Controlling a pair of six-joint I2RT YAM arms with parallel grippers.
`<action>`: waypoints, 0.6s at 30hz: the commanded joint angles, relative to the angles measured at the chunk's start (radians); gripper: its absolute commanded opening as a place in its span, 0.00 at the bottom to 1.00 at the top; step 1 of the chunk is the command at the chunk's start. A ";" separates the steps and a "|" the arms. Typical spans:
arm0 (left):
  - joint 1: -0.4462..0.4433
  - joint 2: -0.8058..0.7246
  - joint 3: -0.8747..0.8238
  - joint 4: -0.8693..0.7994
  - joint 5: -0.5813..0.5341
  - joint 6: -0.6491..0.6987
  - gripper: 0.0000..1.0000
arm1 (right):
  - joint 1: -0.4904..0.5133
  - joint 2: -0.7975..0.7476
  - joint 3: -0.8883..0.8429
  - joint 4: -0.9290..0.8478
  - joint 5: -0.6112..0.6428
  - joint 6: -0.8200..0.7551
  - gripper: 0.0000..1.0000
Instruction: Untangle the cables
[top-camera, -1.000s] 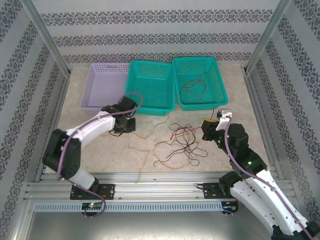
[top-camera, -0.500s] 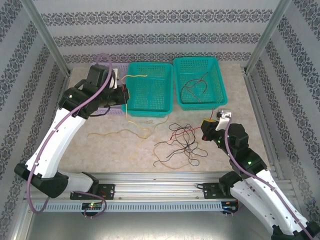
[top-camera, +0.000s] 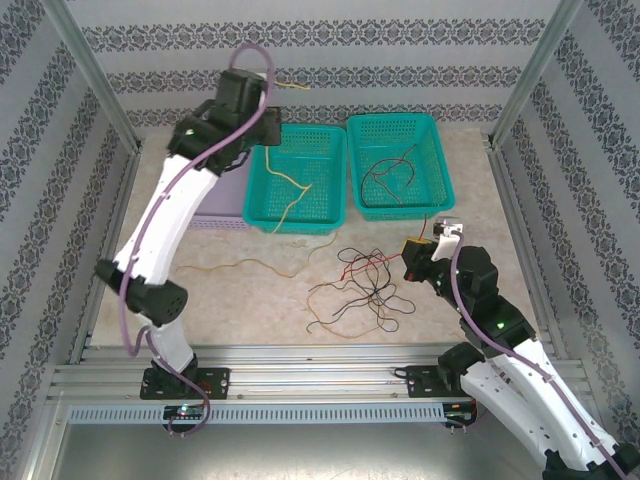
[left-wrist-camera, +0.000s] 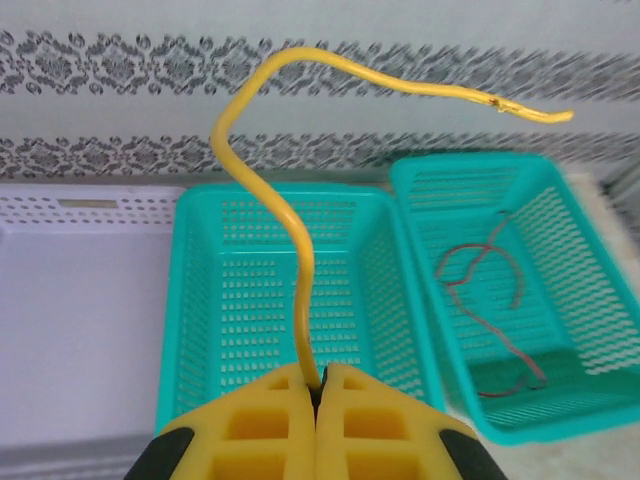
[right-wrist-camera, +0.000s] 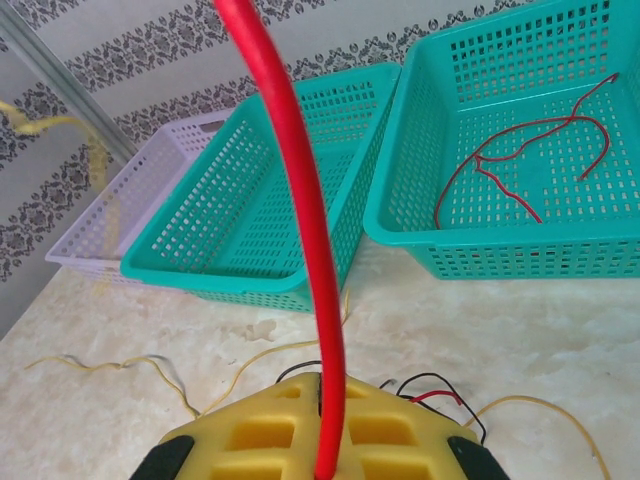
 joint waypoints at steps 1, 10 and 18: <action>0.003 0.068 -0.021 0.140 -0.104 0.055 0.00 | -0.008 -0.016 0.036 -0.021 -0.019 -0.005 0.00; 0.005 0.246 -0.112 0.390 -0.184 0.091 0.00 | -0.007 -0.038 -0.017 -0.021 -0.030 0.009 0.00; 0.006 0.494 -0.027 0.369 -0.168 0.076 0.00 | -0.006 -0.038 -0.042 -0.014 -0.039 0.015 0.00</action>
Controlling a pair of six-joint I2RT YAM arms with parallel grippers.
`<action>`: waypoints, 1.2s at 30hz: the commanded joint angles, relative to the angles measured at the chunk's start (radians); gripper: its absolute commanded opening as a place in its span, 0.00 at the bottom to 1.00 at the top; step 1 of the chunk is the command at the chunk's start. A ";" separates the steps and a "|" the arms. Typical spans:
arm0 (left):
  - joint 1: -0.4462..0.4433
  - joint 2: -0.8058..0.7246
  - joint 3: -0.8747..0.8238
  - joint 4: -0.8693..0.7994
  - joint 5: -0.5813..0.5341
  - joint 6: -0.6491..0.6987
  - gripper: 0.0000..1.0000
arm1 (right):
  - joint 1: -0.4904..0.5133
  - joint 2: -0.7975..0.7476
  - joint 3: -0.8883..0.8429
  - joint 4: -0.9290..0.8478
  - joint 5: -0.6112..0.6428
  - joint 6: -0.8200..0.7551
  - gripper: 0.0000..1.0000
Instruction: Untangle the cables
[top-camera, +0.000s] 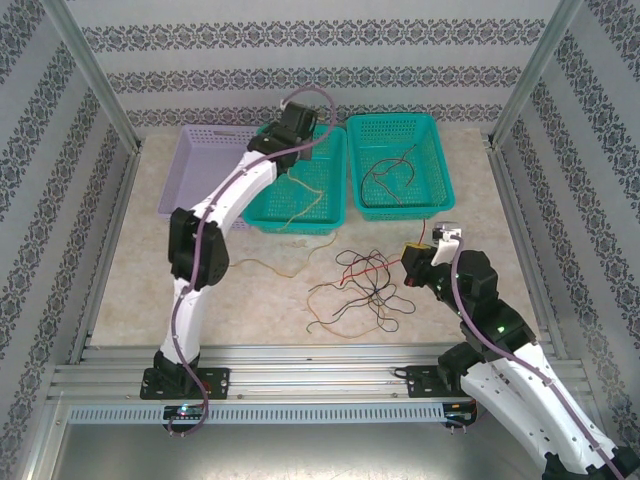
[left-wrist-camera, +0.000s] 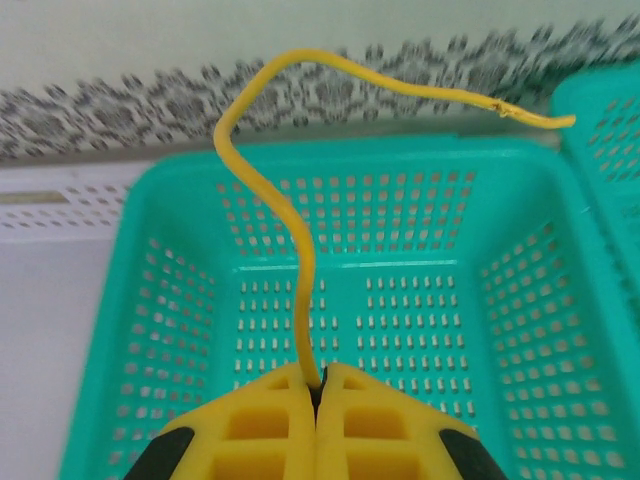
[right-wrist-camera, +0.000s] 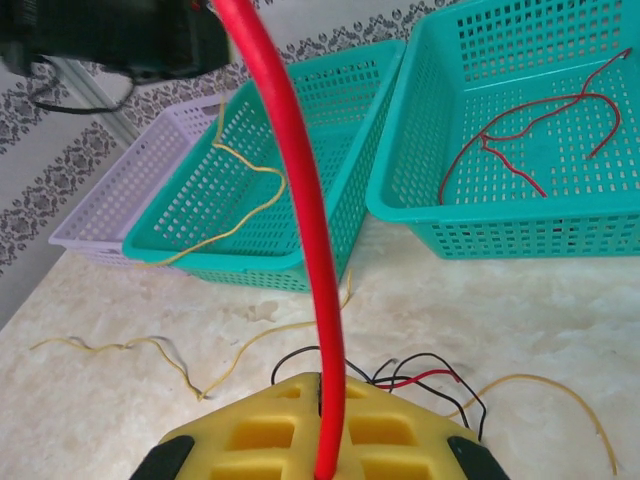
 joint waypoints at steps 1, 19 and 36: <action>0.005 0.085 0.039 -0.002 -0.004 -0.004 0.00 | -0.005 -0.008 -0.010 0.005 -0.017 0.010 0.00; 0.031 -0.025 0.127 -0.106 0.155 -0.073 0.84 | -0.006 0.002 0.008 0.000 -0.015 0.037 0.00; -0.154 -0.808 -0.836 0.312 0.718 -0.307 0.91 | -0.030 0.296 0.214 0.051 -0.141 0.137 0.00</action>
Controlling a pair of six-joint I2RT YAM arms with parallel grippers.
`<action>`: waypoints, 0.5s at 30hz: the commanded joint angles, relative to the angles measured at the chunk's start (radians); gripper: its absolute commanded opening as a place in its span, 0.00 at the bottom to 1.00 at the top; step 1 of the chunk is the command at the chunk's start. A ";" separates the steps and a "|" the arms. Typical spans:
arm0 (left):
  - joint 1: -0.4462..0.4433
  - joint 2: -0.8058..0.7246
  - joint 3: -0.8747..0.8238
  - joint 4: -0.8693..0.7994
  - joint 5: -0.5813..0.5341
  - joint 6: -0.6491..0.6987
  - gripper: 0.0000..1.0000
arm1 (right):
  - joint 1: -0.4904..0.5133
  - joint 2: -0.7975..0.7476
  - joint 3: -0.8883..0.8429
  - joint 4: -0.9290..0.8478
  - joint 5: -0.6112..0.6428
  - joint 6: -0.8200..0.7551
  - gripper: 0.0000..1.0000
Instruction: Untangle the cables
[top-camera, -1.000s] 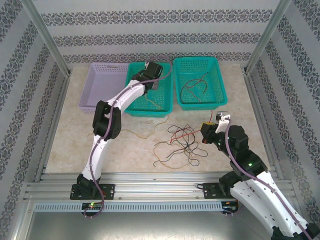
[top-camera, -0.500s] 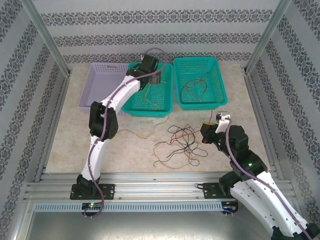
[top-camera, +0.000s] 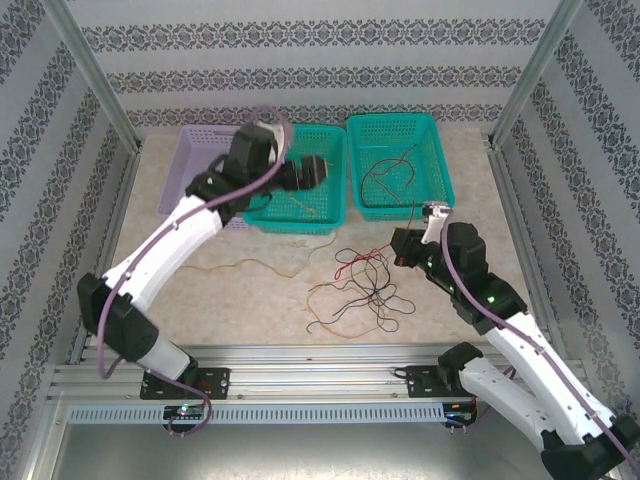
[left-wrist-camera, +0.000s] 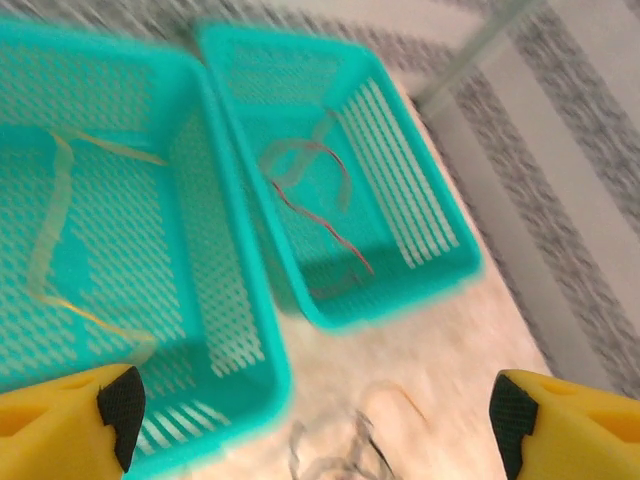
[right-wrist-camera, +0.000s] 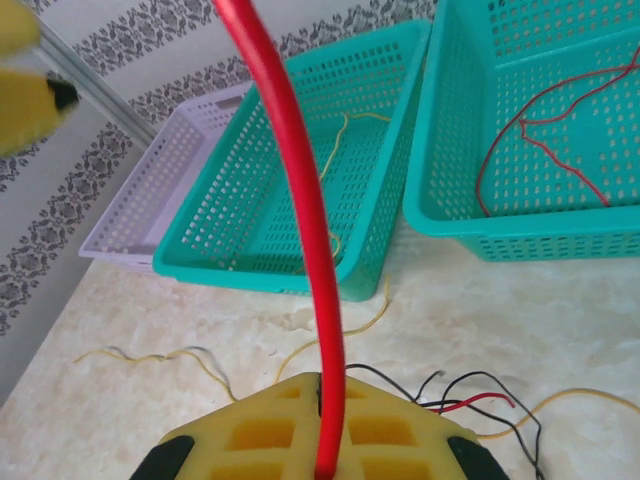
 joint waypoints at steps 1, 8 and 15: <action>-0.096 -0.088 -0.182 0.188 0.180 -0.020 0.92 | -0.021 0.071 0.055 0.045 -0.105 0.057 0.00; -0.224 -0.103 -0.335 0.227 0.272 0.057 0.93 | -0.019 0.155 0.105 0.081 -0.203 0.092 0.00; -0.263 -0.022 -0.338 0.190 0.271 0.120 0.88 | -0.008 0.171 0.120 0.083 -0.253 0.095 0.00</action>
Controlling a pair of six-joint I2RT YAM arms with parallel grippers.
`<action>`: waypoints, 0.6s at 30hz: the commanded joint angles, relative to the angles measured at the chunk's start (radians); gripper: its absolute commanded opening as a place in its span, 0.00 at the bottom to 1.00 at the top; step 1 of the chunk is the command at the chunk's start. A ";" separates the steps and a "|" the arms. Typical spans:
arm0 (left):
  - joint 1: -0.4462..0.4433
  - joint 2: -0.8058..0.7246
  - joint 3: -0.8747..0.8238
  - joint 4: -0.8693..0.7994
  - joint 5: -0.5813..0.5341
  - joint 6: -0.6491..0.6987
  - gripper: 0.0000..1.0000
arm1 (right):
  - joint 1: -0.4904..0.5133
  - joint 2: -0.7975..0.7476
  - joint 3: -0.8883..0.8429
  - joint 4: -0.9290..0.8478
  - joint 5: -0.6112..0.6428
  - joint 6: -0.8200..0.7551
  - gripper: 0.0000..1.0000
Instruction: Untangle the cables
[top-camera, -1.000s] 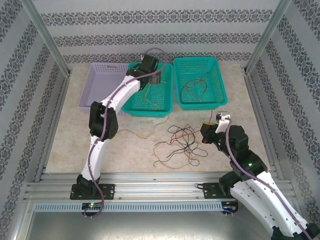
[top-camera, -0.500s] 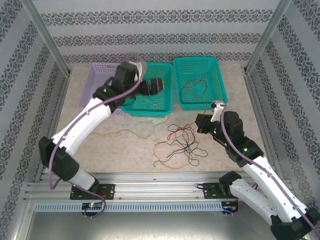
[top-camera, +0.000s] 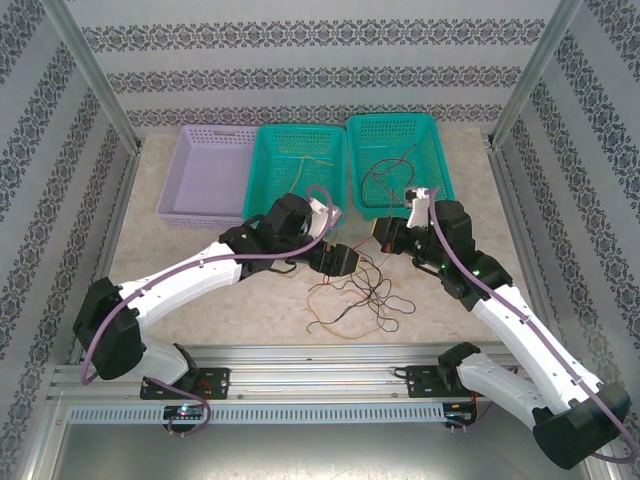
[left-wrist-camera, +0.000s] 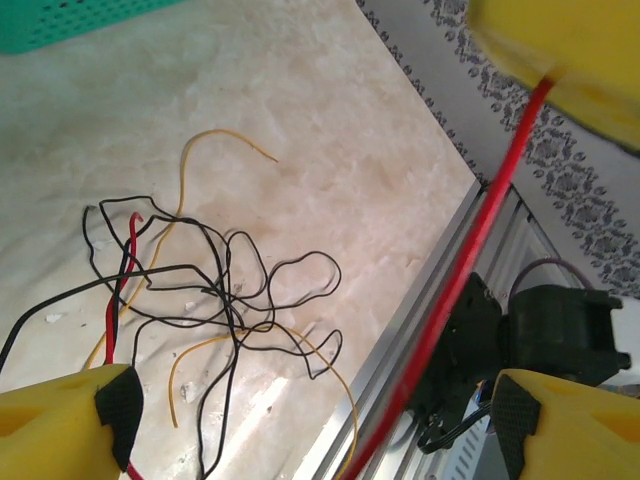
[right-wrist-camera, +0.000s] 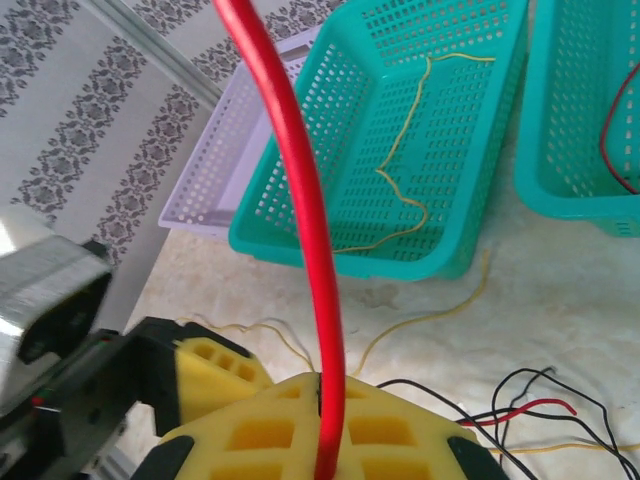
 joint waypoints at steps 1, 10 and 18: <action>-0.020 0.046 0.021 0.018 0.019 0.065 0.82 | 0.010 0.005 0.035 0.026 -0.052 0.017 0.00; -0.028 0.031 0.027 0.021 0.009 0.074 0.09 | 0.016 0.003 0.010 0.015 -0.044 -0.001 0.00; -0.027 -0.143 -0.032 -0.009 -0.168 0.034 0.00 | -0.006 -0.044 -0.095 -0.018 0.045 -0.044 0.27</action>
